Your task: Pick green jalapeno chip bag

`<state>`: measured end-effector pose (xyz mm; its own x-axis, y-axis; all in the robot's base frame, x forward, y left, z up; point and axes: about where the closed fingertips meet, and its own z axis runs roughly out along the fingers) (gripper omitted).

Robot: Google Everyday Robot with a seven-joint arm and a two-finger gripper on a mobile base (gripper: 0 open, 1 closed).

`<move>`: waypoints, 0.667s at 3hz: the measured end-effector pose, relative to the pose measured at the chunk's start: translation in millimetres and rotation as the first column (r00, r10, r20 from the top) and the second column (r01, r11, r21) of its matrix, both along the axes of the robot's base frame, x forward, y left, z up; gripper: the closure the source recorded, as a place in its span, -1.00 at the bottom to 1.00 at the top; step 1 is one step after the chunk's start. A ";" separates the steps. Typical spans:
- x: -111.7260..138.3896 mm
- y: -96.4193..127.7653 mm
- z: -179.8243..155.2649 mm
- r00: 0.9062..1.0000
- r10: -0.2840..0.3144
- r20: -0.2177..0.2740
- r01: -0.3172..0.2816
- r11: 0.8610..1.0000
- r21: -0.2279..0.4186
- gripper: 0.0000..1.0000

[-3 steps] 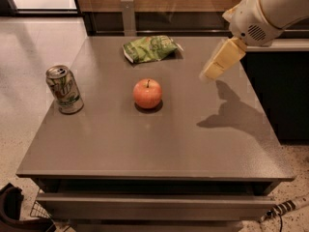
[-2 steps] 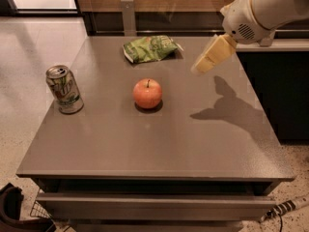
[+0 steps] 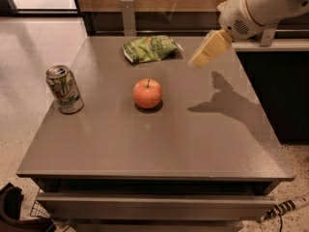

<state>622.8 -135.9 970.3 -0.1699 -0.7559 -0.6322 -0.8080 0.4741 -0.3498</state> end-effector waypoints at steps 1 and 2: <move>89.2 14.5 -11.7 1.000 0.006 0.027 -0.008 0.997 0.080 -1.00; 147.5 33.0 -38.0 1.000 0.020 -0.014 -0.018 0.989 0.149 -1.00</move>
Offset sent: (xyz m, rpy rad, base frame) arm 0.1924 0.0336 -0.0425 0.1907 0.0162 0.0118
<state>770.3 -102.9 932.3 -0.1672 -0.6565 -0.7356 -0.8221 0.5047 -0.2636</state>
